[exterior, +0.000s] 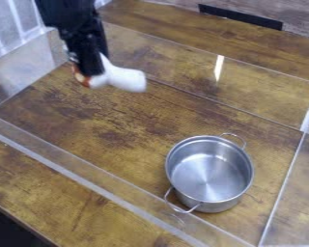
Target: Put the mushroom in the silver pot
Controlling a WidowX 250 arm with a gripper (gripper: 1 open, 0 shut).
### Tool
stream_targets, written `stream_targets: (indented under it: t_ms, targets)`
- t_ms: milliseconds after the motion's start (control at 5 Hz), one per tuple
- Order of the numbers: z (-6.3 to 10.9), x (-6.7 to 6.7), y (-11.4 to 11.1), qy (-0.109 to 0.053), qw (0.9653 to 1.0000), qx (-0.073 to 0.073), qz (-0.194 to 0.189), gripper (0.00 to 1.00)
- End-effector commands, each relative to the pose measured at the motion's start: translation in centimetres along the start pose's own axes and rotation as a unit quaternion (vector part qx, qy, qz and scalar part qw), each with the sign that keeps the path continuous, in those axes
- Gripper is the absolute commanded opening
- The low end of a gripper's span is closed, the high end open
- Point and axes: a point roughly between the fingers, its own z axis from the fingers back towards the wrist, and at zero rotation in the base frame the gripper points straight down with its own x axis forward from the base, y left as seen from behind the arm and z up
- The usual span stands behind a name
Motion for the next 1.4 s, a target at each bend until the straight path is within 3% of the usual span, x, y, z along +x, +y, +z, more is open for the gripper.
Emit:
stream_targets:
  t_ms: [0, 400, 600, 800, 1000, 1200]
  targets:
    - [0.9, -3.5, 2.8, 0.018, 0.9986, -0.037, 0.033, 0.0]
    - [-0.9, -10.4, 7.7, 0.033, 0.999, -0.024, 0.02, 0.0]
    - [-3.1, -12.4, 9.0, 0.043, 0.999, -0.01, 0.008, 0.0]
    - [-5.2, -13.3, 9.4, 0.04, 0.9992, -0.002, -0.004, 0.0]
    - [-7.7, -13.4, 9.7, 0.039, 0.9992, -0.005, -0.003, 1.0]
    - [-9.6, -13.4, 9.4, 0.051, 0.9987, -0.005, 0.001, 1.0]
